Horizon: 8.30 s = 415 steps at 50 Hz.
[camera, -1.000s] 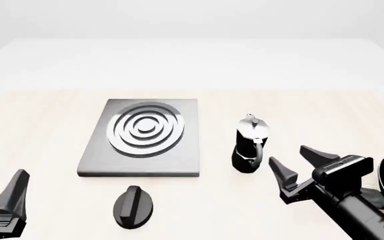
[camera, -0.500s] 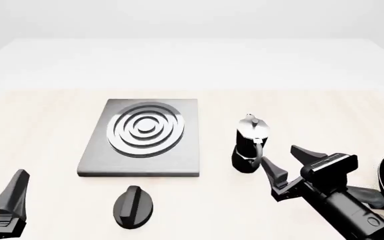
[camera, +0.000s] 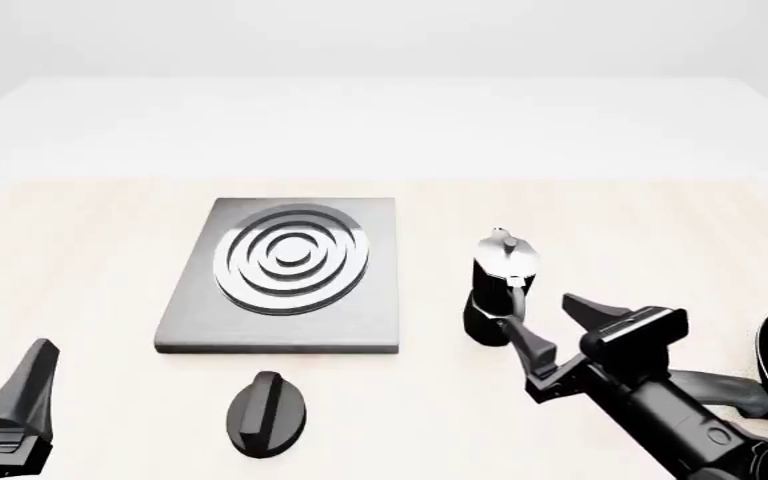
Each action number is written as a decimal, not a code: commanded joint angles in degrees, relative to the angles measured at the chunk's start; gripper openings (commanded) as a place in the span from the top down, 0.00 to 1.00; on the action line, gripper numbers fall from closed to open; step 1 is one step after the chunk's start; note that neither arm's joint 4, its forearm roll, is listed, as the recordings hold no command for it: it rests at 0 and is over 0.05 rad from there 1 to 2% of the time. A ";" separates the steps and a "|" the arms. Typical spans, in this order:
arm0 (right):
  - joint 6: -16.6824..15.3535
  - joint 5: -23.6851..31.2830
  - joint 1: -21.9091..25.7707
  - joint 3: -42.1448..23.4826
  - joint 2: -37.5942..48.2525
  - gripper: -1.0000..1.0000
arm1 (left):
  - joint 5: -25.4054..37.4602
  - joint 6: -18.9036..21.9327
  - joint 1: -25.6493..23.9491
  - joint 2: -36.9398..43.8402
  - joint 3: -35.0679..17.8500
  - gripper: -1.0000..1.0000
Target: Put the moka pot on the stove.
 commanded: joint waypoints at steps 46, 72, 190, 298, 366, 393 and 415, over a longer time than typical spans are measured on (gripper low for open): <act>1.67 -7.48 2.01 -3.24 13.17 0.00 | 0.00 0.00 0.00 0.00 0.00 0.00; 1.68 -8.47 1.87 -3.41 14.11 1.00 | 0.00 0.00 0.00 0.00 0.00 0.00; -0.57 18.07 7.84 -27.37 -5.93 1.00 | 0.00 0.00 0.00 0.00 0.00 0.00; 4.30 14.58 16.14 -50.41 24.89 1.00 | 0.00 0.00 0.00 0.00 0.00 0.00; 5.95 16.06 17.91 -57.44 34.27 1.00 | 0.00 0.00 0.00 0.00 0.00 0.00; 6.22 17.17 18.40 -59.32 36.97 0.00 | 0.00 0.00 0.00 0.00 0.00 0.00; 6.34 17.19 18.52 -59.18 36.77 0.00 | 0.00 0.00 0.00 0.00 0.00 0.00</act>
